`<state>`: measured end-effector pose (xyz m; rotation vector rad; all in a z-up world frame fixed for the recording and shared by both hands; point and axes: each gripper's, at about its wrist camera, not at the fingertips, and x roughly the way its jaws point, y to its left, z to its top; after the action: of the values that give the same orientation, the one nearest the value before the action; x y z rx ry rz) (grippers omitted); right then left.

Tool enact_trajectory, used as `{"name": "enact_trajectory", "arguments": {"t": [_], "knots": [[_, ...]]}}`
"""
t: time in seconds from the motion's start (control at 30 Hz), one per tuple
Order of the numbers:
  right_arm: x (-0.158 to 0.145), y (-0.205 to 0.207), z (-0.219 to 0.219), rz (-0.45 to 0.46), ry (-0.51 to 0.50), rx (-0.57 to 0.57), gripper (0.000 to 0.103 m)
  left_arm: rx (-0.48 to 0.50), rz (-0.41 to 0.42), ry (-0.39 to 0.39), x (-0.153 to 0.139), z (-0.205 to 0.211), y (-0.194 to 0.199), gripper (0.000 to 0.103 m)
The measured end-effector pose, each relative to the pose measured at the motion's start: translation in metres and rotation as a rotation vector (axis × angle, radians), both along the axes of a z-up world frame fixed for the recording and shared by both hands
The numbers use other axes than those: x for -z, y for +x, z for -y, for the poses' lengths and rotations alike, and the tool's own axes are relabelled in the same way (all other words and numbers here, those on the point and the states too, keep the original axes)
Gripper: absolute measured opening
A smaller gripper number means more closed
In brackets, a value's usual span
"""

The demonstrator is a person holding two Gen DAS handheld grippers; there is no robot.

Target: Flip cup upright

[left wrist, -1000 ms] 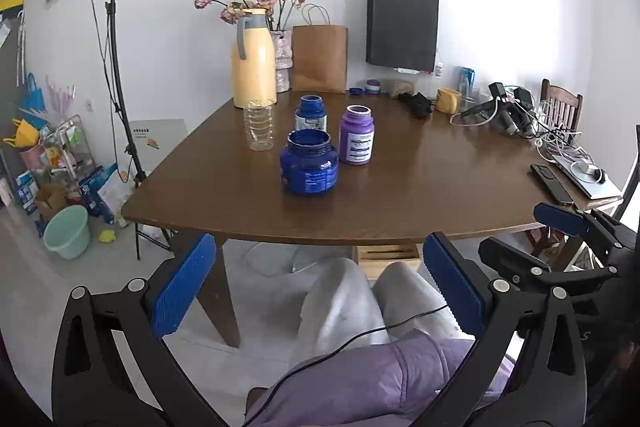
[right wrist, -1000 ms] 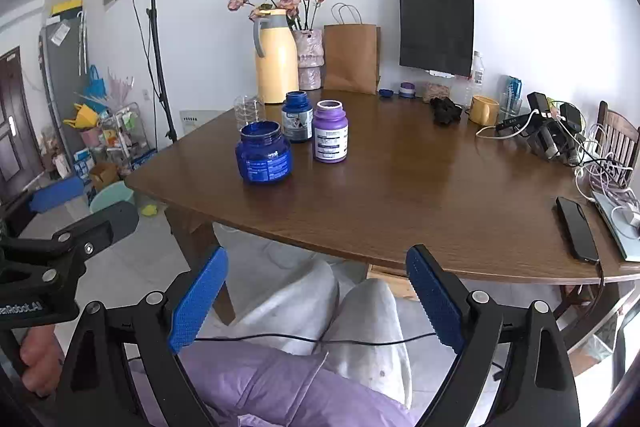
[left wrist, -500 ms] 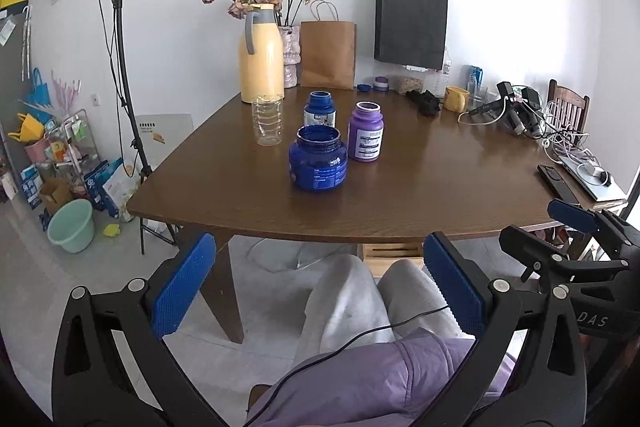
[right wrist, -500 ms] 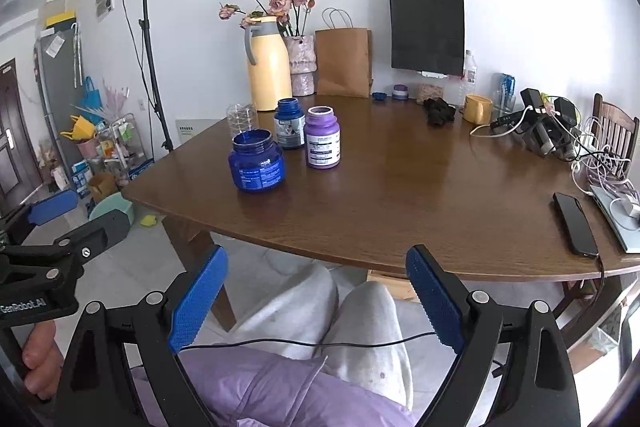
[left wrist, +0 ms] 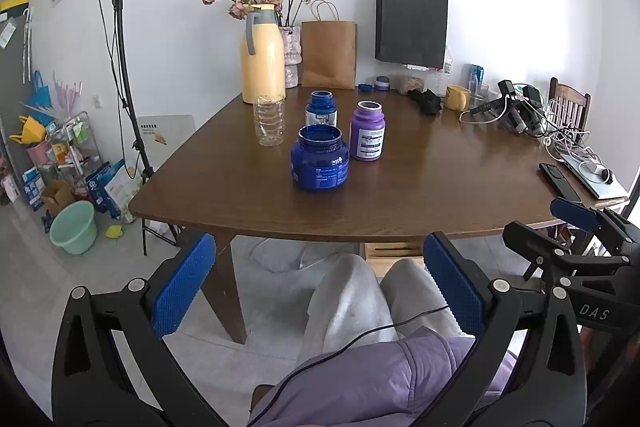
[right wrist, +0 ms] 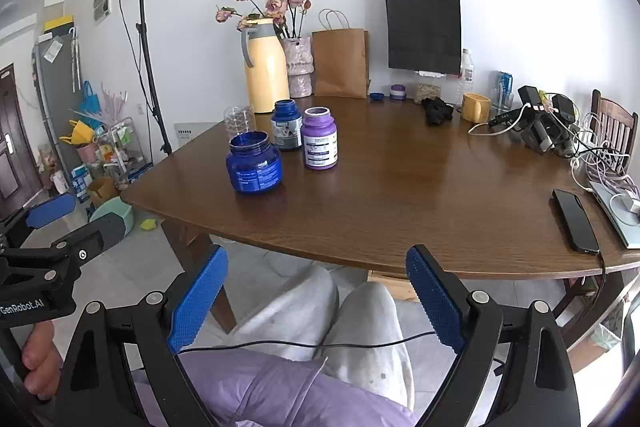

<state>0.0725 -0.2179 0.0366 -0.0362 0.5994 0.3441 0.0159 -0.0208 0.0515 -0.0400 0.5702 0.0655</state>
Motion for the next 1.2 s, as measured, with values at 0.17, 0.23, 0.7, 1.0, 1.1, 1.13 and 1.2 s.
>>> {"name": "enact_trajectory", "arguments": {"t": [0.17,0.23,0.7,1.0,1.1,1.13,1.2], "knots": [[0.0013,-0.0001,-0.0003,-0.002,0.0,0.007,0.094,0.0,0.002,0.001,0.0007,-0.0006,0.0001,0.103],[0.0015,0.0003,-0.0002,-0.002,-0.001,0.006,0.094,0.001,0.0,0.001,0.0013,-0.0004,0.0004,0.103],[0.0027,-0.0005,-0.0004,-0.003,-0.003,0.009,0.094,0.005,-0.005,0.003,0.0023,-0.0008,0.0014,0.103],[0.0026,-0.0047,0.0009,0.011,0.013,0.019,0.094,0.019,-0.009,0.003,0.0042,-0.0037,0.0038,0.103],[0.0024,-0.0042,0.001,0.011,0.013,0.02,0.094,0.02,-0.011,0.002,0.0044,-0.0036,0.0036,0.103],[0.0023,-0.0043,0.0013,0.012,0.013,0.019,0.094,0.021,-0.015,0.001,0.0046,-0.0035,0.004,0.103],[0.0022,-0.0043,0.0017,0.014,0.016,0.018,0.094,0.022,-0.019,-0.001,0.0048,-0.004,0.0042,0.103]]}}
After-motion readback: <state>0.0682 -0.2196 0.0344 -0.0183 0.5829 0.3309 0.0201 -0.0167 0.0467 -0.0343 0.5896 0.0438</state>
